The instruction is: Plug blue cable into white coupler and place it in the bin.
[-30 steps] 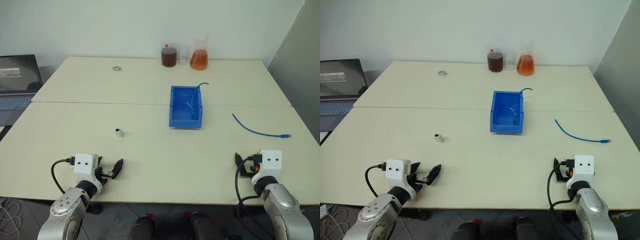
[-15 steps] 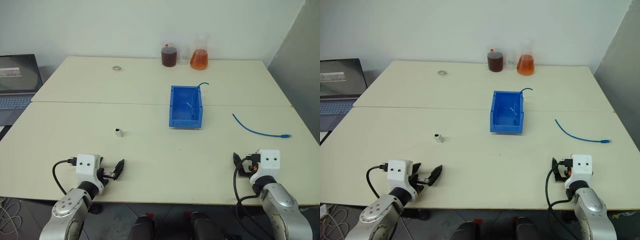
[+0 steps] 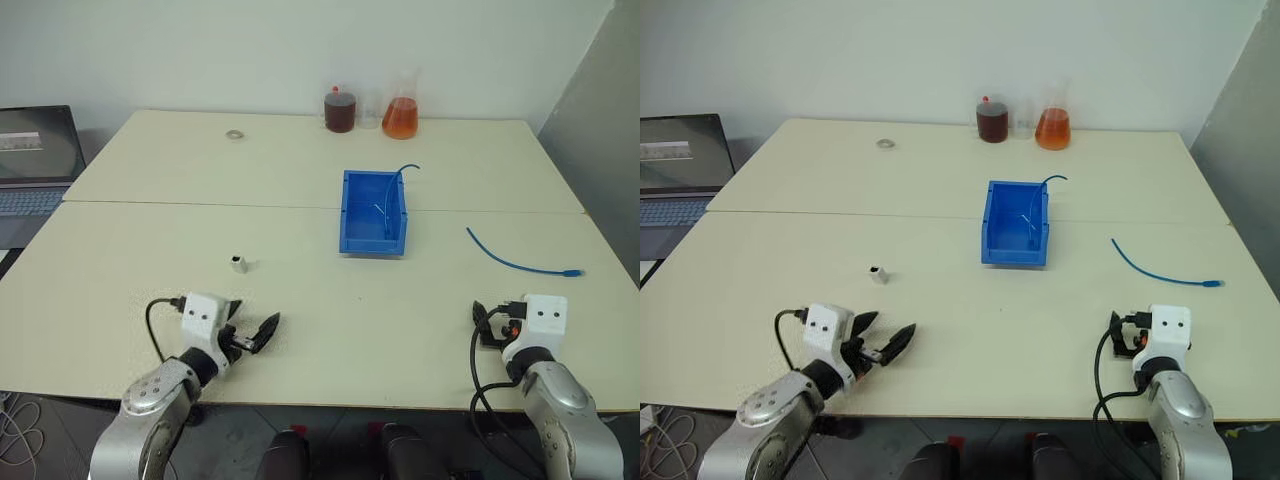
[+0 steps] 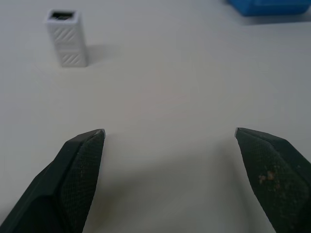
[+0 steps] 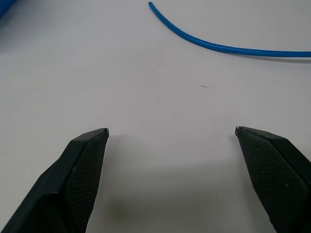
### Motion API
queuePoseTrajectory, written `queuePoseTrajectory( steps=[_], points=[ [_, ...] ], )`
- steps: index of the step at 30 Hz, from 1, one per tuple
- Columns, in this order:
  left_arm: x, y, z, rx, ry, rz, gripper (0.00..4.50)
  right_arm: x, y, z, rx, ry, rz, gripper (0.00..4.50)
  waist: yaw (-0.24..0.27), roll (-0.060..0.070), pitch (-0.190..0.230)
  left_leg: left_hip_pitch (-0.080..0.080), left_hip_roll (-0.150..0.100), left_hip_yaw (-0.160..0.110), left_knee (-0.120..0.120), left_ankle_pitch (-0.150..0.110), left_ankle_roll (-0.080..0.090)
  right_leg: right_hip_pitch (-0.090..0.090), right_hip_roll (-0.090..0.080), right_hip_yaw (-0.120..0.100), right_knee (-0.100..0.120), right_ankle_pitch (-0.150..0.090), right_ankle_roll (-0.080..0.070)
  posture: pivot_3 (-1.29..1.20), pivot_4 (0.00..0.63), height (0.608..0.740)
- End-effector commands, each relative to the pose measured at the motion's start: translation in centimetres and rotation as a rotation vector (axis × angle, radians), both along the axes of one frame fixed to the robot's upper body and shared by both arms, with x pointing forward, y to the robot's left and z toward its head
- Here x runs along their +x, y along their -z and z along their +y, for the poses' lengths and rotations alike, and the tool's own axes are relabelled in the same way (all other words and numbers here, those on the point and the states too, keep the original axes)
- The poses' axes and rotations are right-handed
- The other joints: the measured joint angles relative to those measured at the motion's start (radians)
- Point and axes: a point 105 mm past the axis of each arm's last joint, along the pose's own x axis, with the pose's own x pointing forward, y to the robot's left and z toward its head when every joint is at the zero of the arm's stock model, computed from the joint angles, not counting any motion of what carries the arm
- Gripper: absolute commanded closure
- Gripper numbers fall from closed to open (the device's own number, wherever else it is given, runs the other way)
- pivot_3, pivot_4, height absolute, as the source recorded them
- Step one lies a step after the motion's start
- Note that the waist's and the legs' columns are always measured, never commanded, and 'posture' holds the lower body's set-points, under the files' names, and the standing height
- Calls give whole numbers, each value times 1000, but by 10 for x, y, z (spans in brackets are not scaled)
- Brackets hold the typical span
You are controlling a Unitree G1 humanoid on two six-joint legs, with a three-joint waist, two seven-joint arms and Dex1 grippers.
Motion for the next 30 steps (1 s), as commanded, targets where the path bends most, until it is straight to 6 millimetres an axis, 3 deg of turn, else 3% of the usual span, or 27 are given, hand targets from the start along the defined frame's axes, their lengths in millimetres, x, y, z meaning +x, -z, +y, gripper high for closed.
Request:
queuePoseTrajectory(
  steps=[1,3,7,12,18,21,30],
  points=[
    [6,-31,-35,-8,285,-83,0,4,-27,-13,-6,86,-84,64,0,0,3,0,0,0,0,0,0,0,0,0,0,0,1,0,150,740],
    [10,-52,-54,-6,454,-112,0,9,-39,-24,24,183,-109,64,0,1,4,-1,0,0,0,0,0,-1,1,0,0,0,1,0,150,740],
    [16,-71,-84,29,700,-129,0,32,-56,-40,109,331,-138,64,-4,2,5,-1,0,0,1,0,0,-1,2,0,1,3,5,0,150,740],
    [21,-79,-105,78,893,-162,0,61,-66,-71,210,585,-123,64,-13,3,6,-2,0,1,1,0,0,-1,3,0,1,3,4,0,150,740],
    [23,-76,-114,101,997,-175,0,84,-68,-87,297,792,-75,64,-17,4,7,-7,0,1,0,0,1,-6,3,1,2,6,-2,0,150,740],
    [20,-74,-114,110,1023,-182,0,96,-64,-79,343,846,-45,64,-20,4,6,-17,0,1,1,0,1,-17,3,1,4,6,-2,0,150,740],
    [17,-70,-109,116,969,-194,0,105,-36,-54,440,923,74,64,-25,4,6,-17,0,1,1,0,1,-17,2,0,5,6,-2,0,150,740]
  ],
)
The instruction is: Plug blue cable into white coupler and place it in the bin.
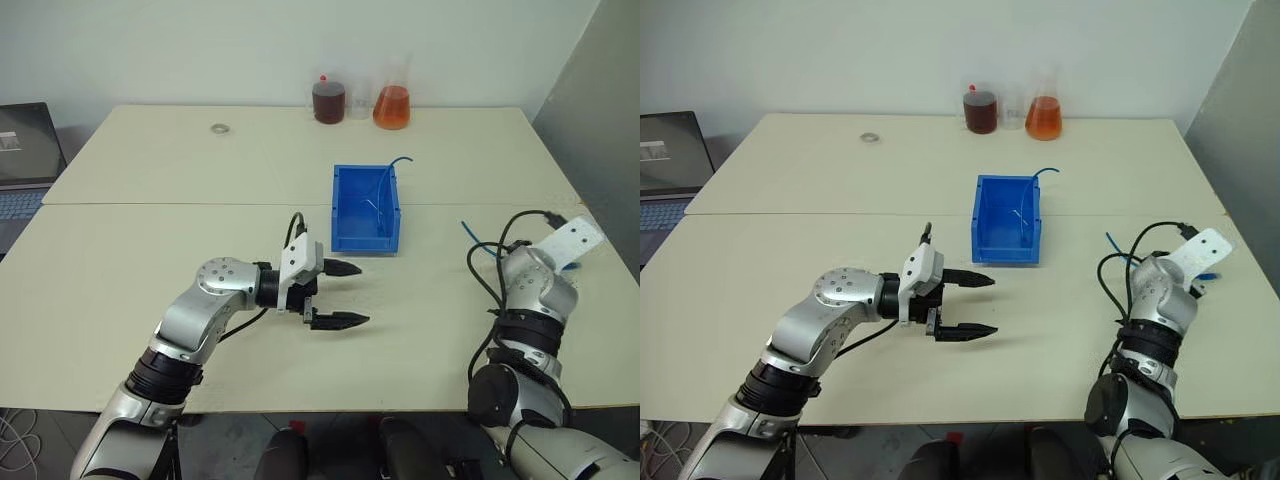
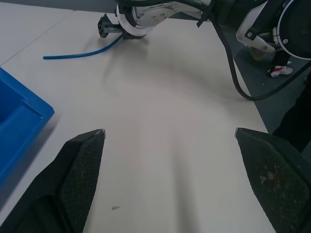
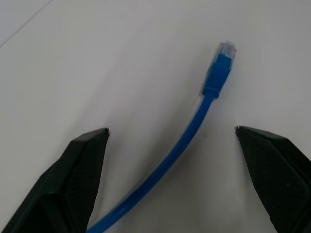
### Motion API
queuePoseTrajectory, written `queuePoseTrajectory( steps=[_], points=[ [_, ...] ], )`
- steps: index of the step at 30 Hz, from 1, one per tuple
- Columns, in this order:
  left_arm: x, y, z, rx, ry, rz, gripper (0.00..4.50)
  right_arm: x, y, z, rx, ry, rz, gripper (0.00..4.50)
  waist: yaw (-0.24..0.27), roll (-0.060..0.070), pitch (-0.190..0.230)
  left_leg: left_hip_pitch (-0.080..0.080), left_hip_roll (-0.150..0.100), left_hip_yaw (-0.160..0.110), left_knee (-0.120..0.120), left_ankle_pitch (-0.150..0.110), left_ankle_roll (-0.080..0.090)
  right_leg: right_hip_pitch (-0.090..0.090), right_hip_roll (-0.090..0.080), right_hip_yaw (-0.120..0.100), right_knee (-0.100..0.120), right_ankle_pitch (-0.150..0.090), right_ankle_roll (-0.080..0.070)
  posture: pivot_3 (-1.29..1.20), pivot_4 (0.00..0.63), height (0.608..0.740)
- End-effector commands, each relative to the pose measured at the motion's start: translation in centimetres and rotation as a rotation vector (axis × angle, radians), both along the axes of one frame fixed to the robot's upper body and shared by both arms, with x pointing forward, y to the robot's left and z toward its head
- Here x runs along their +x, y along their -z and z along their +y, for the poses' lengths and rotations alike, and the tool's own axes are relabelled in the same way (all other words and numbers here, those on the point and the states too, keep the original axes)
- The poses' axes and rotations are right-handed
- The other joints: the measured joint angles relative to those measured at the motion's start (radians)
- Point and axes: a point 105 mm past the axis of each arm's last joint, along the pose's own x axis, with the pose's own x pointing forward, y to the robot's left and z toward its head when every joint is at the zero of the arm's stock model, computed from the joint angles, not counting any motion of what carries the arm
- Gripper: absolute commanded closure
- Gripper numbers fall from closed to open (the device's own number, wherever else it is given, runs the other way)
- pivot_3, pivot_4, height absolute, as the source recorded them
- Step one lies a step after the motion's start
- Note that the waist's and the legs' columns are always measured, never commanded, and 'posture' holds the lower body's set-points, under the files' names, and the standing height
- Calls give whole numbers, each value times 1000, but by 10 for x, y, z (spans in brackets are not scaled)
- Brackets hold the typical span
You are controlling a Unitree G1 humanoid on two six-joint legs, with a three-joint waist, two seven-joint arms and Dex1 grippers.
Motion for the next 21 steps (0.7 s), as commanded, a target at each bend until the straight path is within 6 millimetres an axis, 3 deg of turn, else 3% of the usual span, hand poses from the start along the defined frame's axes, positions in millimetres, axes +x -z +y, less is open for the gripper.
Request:
queuePoseTrajectory(
  steps=[1,7,10,21],
  points=[
    [-4,-11,1,-12,-15,-71,0,0,5,4,54,43,2,64,0,0,0,0,0,0,0,0,0,0,0,0,0,0,0,0,150,740],
    [-8,-11,8,-15,-59,-71,0,-14,7,-19,32,168,4,64,1,0,0,0,0,0,0,0,0,0,0,0,1,0,0,0,150,740],
    [-10,-10,9,-14,-64,-69,0,-14,9,-22,39,177,-10,567,6,0,0,0,0,0,1,0,0,1,0,-1,0,0,0,0,150,740],
    [-11,-10,5,-16,-56,-62,0,-21,14,-34,28,212,-7,3562,1,0,0,1,-1,0,3,0,0,1,0,0,2,1,1,0,150,740]
  ],
)
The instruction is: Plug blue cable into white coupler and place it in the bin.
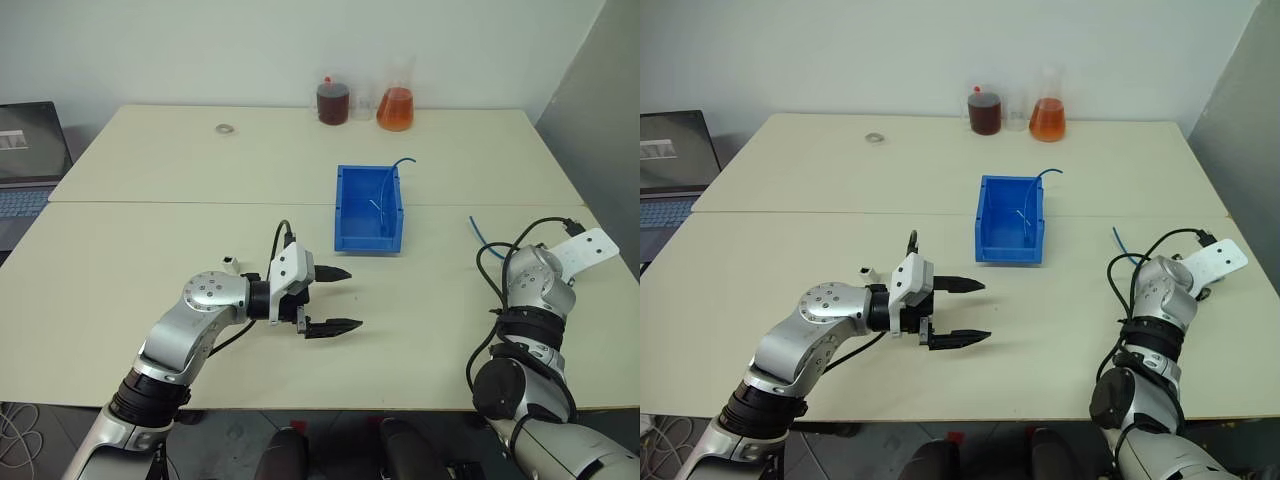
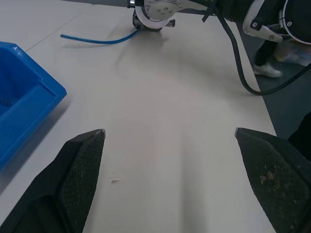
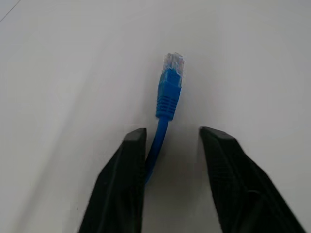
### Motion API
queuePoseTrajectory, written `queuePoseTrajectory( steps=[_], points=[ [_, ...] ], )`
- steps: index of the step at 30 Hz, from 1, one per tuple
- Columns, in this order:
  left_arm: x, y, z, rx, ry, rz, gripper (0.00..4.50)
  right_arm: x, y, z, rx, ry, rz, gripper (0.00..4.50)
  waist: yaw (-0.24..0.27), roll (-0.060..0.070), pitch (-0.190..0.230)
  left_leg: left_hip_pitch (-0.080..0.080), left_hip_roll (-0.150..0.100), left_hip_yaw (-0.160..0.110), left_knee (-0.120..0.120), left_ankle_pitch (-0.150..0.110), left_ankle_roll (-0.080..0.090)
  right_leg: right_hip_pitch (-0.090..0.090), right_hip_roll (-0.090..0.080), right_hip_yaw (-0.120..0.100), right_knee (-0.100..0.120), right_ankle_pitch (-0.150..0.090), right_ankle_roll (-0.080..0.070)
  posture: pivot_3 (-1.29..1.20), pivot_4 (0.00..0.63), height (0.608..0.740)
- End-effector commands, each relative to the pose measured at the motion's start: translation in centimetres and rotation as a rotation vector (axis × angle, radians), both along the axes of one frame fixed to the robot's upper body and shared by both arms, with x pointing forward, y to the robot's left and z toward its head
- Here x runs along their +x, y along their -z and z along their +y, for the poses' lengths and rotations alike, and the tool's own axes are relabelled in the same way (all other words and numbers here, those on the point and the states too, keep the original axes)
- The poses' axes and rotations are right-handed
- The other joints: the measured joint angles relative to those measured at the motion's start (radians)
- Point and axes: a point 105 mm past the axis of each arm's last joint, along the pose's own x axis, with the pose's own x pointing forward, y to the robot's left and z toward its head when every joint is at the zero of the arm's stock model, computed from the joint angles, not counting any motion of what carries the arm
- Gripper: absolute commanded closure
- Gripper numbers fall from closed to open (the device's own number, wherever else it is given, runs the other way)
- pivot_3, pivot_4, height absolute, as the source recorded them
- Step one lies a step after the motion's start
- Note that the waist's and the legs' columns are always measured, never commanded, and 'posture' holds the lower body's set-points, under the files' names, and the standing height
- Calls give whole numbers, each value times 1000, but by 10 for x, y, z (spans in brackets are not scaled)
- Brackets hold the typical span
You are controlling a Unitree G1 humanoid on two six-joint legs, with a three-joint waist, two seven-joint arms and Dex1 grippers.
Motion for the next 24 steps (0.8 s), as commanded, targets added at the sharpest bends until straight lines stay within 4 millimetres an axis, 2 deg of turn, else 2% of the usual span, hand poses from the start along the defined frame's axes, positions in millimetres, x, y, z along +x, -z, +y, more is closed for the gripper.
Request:
queuePoseTrajectory(
  steps=[1,4,6,9,13,18,21,24],
  points=[
    [-4,-9,-3,-11,22,-34,0,-12,6,-12,4,41,4,3802,1,0,0,0,0,0,0,0,0,0,0,0,0,0,0,0,150,740],
    [-4,-9,-4,-11,25,-31,0,-19,2,-19,-30,44,7,4415,4,0,0,0,0,0,0,0,0,0,0,0,0,0,0,0,150,740],
    [-5,-10,-6,-15,29,-33,0,-16,-11,-20,-104,-12,-12,4481,8,0,0,0,0,0,0,0,0,0,0,0,0,0,0,0,150,740],
    [-5,-12,-7,-24,30,-30,0,-2,-27,-8,-181,-218,-42,4481,9,0,0,0,-1,0,0,0,0,0,0,0,0,0,0,0,150,740],
    [-6,-15,-6,-44,13,-36,0,12,-50,29,-299,-631,-108,4481,2,1,0,0,0,0,0,0,0,0,0,0,1,0,0,0,150,740],
    [-6,-10,7,-50,-57,-36,0,0,-61,50,-424,-965,-85,4481,0,2,0,1,1,0,0,0,0,0,1,1,1,0,0,0,150,740],
    [-12,2,26,-30,-139,-13,0,-13,-60,83,-488,-1361,-38,4481,-1,3,0,1,1,0,0,0,0,0,1,1,1,0,0,0,150,740],
    [-23,10,36,-36,-211,6,0,-30,-53,111,-528,-1691,11,4481,-2,2,1,1,1,0,0,0,0,0,1,1,-1,0,0,0,150,740]
  ],
)
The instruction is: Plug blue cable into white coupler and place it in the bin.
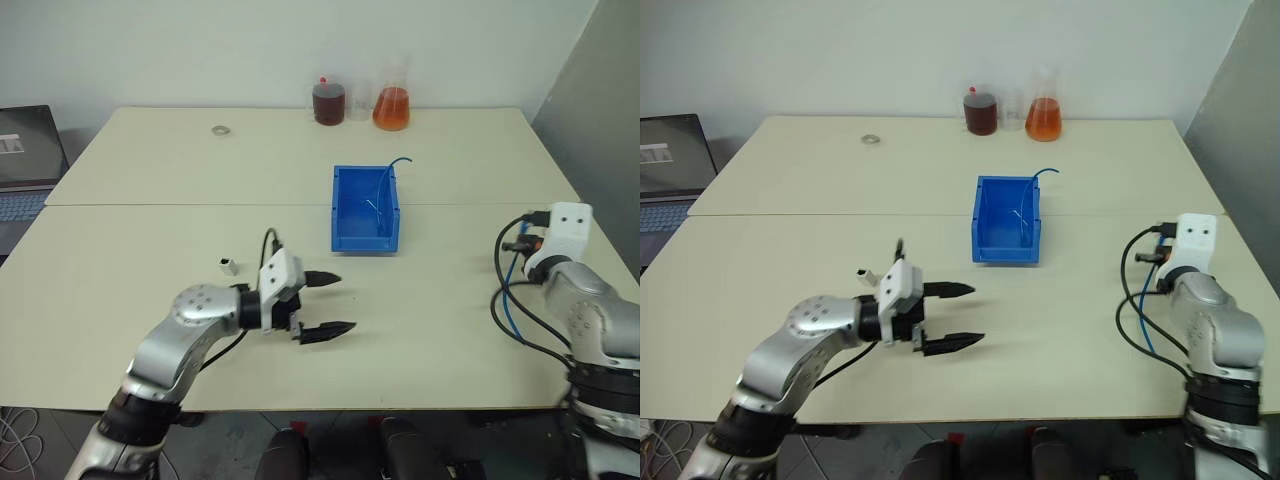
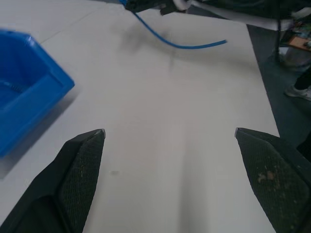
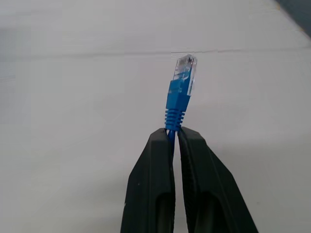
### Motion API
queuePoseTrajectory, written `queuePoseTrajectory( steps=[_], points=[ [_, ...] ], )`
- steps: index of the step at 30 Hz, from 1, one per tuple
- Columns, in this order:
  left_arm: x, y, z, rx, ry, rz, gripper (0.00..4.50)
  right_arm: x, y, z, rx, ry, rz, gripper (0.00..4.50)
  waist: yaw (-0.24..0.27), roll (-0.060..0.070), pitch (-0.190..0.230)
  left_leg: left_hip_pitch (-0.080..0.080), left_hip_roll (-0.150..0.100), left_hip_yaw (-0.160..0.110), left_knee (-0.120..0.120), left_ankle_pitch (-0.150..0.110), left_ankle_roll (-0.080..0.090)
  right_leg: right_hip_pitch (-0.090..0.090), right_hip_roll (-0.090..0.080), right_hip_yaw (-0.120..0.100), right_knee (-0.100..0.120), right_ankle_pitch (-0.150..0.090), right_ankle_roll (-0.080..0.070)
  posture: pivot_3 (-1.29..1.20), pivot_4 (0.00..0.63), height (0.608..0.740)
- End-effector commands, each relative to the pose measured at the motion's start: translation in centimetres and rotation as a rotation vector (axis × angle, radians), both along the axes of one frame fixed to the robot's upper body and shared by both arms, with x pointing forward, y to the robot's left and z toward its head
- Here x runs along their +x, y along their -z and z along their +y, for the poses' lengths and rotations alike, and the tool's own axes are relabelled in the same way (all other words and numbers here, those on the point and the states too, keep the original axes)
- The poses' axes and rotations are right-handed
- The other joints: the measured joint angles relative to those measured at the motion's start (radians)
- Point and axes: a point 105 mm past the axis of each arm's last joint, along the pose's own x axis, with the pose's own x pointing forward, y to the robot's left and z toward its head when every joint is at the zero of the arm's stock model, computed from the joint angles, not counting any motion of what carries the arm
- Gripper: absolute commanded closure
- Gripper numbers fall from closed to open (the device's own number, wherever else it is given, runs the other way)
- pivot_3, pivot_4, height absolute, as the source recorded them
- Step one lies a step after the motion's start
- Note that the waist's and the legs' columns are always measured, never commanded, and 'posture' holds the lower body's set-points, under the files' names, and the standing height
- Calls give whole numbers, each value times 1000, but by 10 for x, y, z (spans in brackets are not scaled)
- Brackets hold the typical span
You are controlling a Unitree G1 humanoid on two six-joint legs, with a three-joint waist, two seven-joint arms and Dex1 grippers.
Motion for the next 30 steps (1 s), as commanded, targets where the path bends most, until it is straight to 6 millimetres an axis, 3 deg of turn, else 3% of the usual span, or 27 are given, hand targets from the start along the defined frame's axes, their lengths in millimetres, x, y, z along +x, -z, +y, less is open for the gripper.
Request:
queuePoseTrajectory(
  steps=[1,5,8,11,15,18,20,28,30],
  points=[
    [-14,-10,6,-22,-59,-67,0,-21,-5,52,-69,-456,47,4481,1,0,0,0,0,0,1,0,0,0,0,0,0,0,0,0,150,740],
    [-31,-4,9,-46,-153,-43,0,-30,-2,79,-193,-748,61,4481,4,-1,0,0,0,0,2,0,0,1,0,0,-2,0,1,0,150,740],
    [-44,2,14,-73,-273,-22,0,-28,-1,116,-252,-953,9,4481,-1,-2,1,0,1,0,3,0,0,1,0,1,-2,0,2,0,150,740],
    [-51,14,26,-64,-411,-8,0,-20,1,150,-280,-1054,-51,4481,-2,-3,1,2,2,1,3,0,0,2,1,1,-1,1,2,0,150,740],
    [-57,25,42,-74,-596,18,0,-10,16,184,-452,-1175,-115,4481,7,-4,1,2,2,0,3,0,0,2,2,0,-1,1,1,0,150,740],
    [-59,30,52,-88,-709,27,0,-1,35,193,-695,-1240,-127,4481,21,-4,1,1,0,0,3,0,0,2,-1,0,-1,1,1,0,150,740],
    [-63,33,53,-87,-741,29,0,2,45,194,-757,-1264,-115,4481,30,-4,1,0,-1,0,4,0,0,2,-2,-1,-2,2,1,0,150,740],
    [-69,38,44,-107,-765,46,0,-2,66,205,-758,-1307,-70,4481,21,-5,0,3,0,1,4,0,0,3,-3,0,-1,2,1,0,150,740],
    [-69,37,42,-110,-754,45,0,-7,67,207,-724,-1320,-57,4004,19,-5,0,6,0,1,3,0,0,6,-2,0,-1,2,1,0,150,740]
  ],
)
